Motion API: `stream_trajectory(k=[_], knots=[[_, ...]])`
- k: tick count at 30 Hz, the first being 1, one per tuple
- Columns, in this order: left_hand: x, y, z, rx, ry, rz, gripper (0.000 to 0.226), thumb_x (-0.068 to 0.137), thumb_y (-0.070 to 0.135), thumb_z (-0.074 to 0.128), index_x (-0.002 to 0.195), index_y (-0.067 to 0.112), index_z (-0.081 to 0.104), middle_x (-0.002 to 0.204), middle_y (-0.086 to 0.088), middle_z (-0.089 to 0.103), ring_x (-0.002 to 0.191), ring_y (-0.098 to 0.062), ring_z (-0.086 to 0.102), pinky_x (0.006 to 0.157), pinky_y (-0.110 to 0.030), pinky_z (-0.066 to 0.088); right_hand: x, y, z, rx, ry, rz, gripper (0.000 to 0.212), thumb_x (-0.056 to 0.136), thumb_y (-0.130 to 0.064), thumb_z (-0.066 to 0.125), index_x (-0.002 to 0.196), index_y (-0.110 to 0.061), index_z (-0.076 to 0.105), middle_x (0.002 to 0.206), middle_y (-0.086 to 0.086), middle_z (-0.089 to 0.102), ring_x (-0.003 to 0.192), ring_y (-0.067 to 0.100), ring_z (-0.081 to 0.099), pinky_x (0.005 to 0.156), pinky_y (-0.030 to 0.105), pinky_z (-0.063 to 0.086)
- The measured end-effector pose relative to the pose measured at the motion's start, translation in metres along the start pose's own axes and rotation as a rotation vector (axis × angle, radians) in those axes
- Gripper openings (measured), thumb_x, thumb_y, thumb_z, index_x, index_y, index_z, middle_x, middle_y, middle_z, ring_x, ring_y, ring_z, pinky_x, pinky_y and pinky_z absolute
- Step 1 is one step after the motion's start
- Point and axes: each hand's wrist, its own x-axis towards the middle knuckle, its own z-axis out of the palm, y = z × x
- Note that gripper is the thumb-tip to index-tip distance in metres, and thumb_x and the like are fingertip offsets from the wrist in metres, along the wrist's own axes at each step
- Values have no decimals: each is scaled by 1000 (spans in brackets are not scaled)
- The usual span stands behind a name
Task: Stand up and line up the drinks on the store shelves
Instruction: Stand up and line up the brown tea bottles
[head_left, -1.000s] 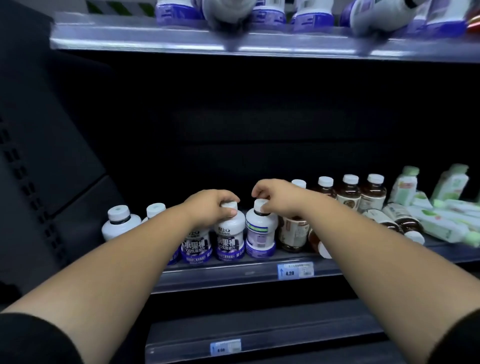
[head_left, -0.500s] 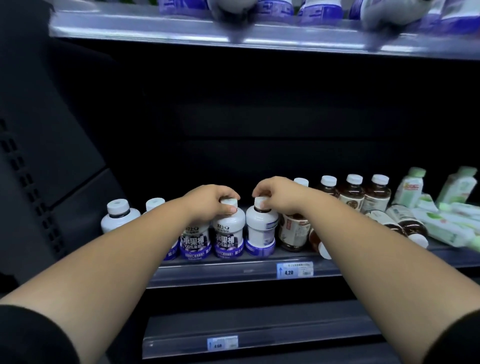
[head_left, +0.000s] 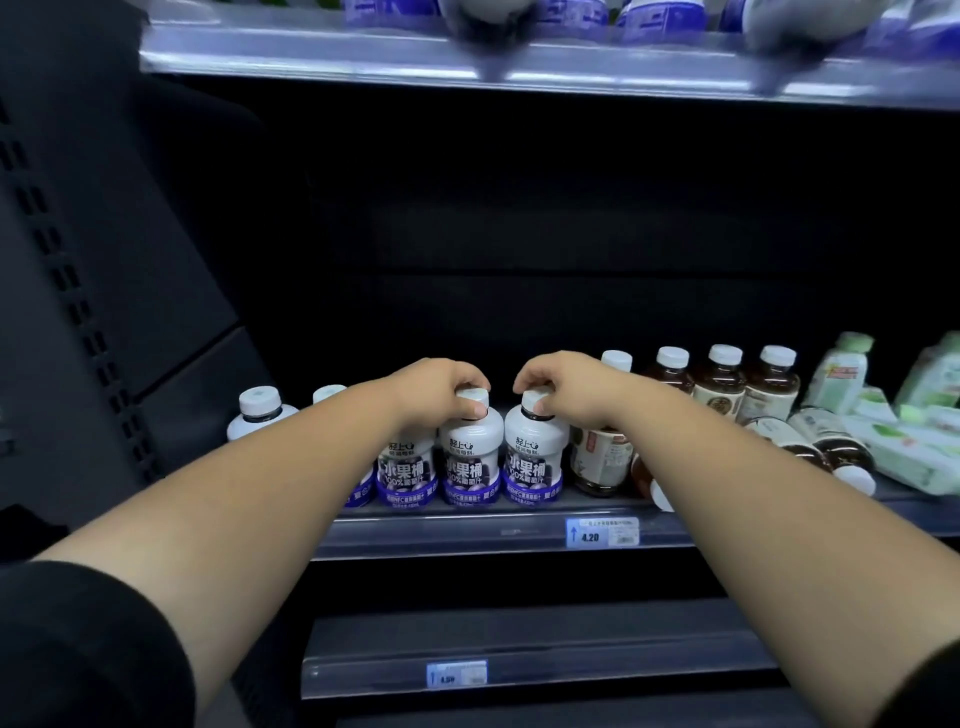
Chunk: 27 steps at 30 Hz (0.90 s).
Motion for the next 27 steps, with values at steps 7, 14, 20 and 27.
stream_trajectory(k=[7, 14, 20, 27], knots=[[1, 1, -5, 91, -32, 16, 38, 89, 40, 70, 126, 34, 62, 117, 12, 65, 108, -9, 58, 97, -32, 47, 0, 3, 1, 64, -19, -11, 26, 93, -13, 65, 103, -36, 62, 110, -13, 62, 104, 8, 58, 85, 25, 44], [15, 13, 1, 144, 15, 125, 59, 79, 51, 76, 131, 30, 59, 127, 5, 61, 111, -11, 60, 97, -34, 51, -6, 4, -20, 56, -9, -79, 50, 87, -15, 75, 133, -25, 57, 131, -4, 60, 122, 10, 56, 103, 30, 47], [48, 73, 18, 27, 73, 206, 59, 78, 47, 80, 131, 31, 59, 128, 3, 62, 113, -11, 60, 99, -34, 51, -32, 43, -70, 16, 46, -153, 40, 86, -16, 76, 124, -24, 64, 122, -7, 65, 113, 5, 57, 93, 21, 45], [86, 121, 47, -56, 94, 178, 40, 84, 46, 74, 120, 32, 65, 119, 11, 65, 108, -5, 60, 91, -23, 48, -45, 116, -107, 3, 41, -63, 35, 86, -23, 76, 119, -32, 66, 117, -16, 65, 113, 5, 58, 100, 34, 50]])
